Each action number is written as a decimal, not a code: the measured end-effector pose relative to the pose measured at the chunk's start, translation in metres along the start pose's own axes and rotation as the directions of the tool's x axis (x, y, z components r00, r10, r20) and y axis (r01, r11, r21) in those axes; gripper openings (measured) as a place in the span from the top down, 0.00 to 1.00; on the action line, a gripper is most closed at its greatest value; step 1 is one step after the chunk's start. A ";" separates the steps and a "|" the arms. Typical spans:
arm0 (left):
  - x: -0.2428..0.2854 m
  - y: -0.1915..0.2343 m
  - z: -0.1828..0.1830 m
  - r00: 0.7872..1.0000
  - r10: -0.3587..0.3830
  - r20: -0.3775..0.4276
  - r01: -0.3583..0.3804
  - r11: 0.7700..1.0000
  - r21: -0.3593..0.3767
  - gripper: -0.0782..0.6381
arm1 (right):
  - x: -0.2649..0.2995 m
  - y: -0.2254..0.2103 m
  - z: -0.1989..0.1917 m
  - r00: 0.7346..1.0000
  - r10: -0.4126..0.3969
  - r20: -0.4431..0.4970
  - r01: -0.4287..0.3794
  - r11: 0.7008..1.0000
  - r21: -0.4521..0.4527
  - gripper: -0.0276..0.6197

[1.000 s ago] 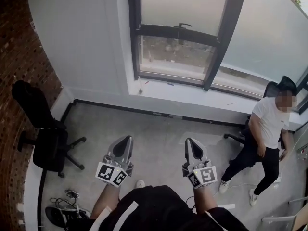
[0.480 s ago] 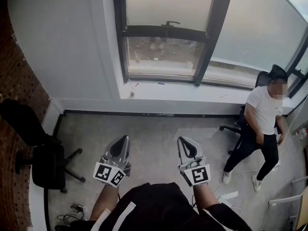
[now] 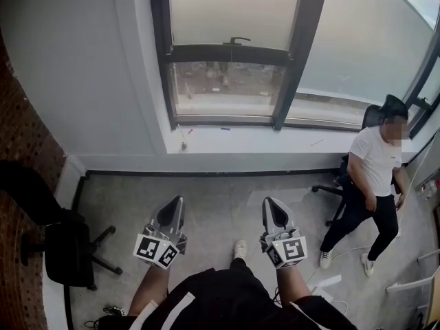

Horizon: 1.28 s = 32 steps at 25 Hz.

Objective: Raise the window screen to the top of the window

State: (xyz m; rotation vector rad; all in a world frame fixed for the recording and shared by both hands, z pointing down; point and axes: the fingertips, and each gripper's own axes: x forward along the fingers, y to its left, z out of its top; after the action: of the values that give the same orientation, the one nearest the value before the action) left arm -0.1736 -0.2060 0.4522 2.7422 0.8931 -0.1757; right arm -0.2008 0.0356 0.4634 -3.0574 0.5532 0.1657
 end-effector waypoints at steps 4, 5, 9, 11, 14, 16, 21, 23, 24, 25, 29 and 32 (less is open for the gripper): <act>0.032 0.005 -0.005 1.000 0.014 0.013 -0.014 1.000 0.020 0.89 | 0.030 -0.028 -0.008 1.000 0.023 -0.003 -0.023 1.000 0.010 0.95; 0.041 0.008 -0.007 1.000 0.021 0.012 -0.021 0.999 0.024 0.89 | 0.040 -0.035 -0.009 1.000 0.030 -0.002 -0.029 0.999 0.016 0.95; 0.080 0.014 -0.010 0.999 0.036 0.019 -0.036 0.998 0.045 0.88 | 0.073 -0.069 -0.012 0.999 0.047 0.021 -0.047 0.999 0.003 0.95; 0.104 0.014 -0.011 0.999 0.033 0.028 -0.035 0.998 0.058 0.89 | 0.086 -0.091 -0.014 0.998 0.048 0.036 -0.048 0.999 -0.010 0.95; 0.143 0.009 -0.017 0.999 0.025 0.032 -0.027 0.997 0.071 0.89 | 0.105 -0.123 -0.012 0.998 0.048 0.046 -0.048 0.999 0.004 0.95; 0.168 0.006 -0.025 0.999 0.023 0.034 -0.025 0.997 0.072 0.89 | 0.114 -0.143 -0.011 0.998 0.051 0.049 -0.051 0.999 0.004 0.95; 0.219 0.001 -0.041 1.000 0.010 0.017 -0.011 0.997 0.070 0.89 | 0.130 -0.183 -0.008 0.997 0.044 0.062 -0.045 0.999 0.009 0.95; 0.238 -0.004 -0.049 1.000 -0.006 -0.002 0.006 0.998 0.063 0.89 | 0.134 -0.201 -0.011 0.998 0.028 0.051 -0.029 0.999 0.019 0.95; 0.246 -0.006 -0.053 1.000 -0.015 -0.010 0.015 0.998 0.061 0.89 | 0.136 -0.209 -0.015 0.999 0.021 0.045 -0.022 0.999 0.025 0.95; 0.254 -0.006 -0.056 1.000 -0.023 -0.017 0.024 0.998 0.061 0.89 | 0.139 -0.216 -0.020 0.999 0.016 0.040 -0.017 0.999 0.028 0.95; 0.284 0.003 -0.068 0.999 -0.036 -0.033 0.038 0.998 0.054 0.88 | 0.157 -0.239 -0.042 1.000 0.014 0.017 -0.014 1.000 0.007 0.95; 0.309 0.022 -0.076 0.999 -0.040 -0.032 0.041 0.998 0.049 0.88 | 0.183 -0.244 -0.040 1.000 0.009 0.008 -0.009 1.000 0.002 0.95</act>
State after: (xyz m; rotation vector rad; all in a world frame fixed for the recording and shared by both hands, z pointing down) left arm 0.0910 -0.0288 0.4703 2.7815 0.9657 -0.1649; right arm 0.0591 0.1981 0.4857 -3.0516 0.5661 0.1768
